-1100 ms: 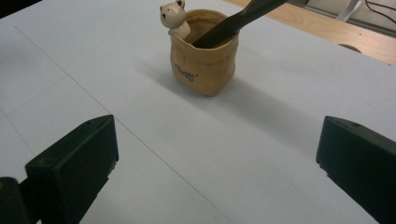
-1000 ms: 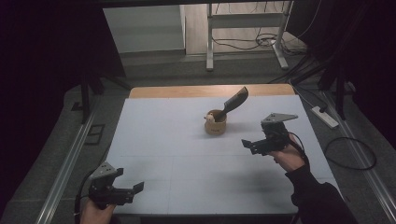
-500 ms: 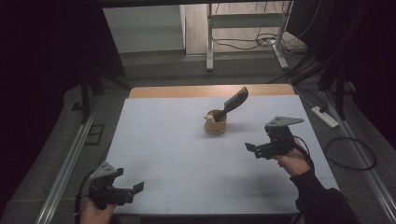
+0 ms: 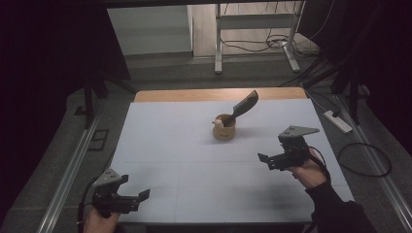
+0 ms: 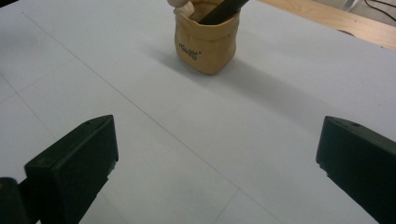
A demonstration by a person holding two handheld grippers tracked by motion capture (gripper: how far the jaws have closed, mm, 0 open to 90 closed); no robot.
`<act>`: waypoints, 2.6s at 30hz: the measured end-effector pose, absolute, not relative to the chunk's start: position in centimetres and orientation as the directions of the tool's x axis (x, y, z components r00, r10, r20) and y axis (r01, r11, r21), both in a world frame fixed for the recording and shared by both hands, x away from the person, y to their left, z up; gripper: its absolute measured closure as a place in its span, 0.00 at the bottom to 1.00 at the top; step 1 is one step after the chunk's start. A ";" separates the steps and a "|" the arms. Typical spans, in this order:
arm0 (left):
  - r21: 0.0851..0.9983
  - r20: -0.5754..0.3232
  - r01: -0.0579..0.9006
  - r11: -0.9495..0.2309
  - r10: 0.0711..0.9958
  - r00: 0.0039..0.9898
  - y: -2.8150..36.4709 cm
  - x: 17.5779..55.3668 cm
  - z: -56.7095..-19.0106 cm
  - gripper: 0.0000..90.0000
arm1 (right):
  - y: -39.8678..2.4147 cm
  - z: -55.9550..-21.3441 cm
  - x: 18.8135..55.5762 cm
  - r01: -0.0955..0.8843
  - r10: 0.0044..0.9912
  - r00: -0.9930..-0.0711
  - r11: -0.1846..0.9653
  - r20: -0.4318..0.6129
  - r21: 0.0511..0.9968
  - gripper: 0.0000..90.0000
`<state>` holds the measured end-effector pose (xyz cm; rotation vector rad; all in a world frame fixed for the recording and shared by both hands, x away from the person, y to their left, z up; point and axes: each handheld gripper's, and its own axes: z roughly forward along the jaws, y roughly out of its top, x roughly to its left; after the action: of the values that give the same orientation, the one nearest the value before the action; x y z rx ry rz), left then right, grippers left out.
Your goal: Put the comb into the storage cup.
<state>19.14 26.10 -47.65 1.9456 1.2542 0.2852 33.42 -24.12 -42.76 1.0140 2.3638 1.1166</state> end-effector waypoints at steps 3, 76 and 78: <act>0.715 -0.217 0.670 -0.201 0.847 0.486 26.1 19.1 -47.6 0.01 | -24.5 -42.8 33.1 0.464 0.727 -0.686 0.434 0.003 0.772 0.00; 0.717 -0.221 0.668 -0.197 0.845 0.487 26.1 19.1 -47.6 0.01 | -30.7 -44.2 27.0 0.522 0.784 -0.621 0.421 -0.007 0.742 0.00; 0.717 -0.221 0.668 -0.197 0.845 0.487 26.1 19.1 -47.6 0.01 | -30.9 -44.2 26.8 0.527 0.788 -0.616 0.416 -0.005 0.741 0.00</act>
<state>19.12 26.14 -47.63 1.9399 1.2520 0.2827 26.81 -30.91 -44.25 1.1296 2.3237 1.0275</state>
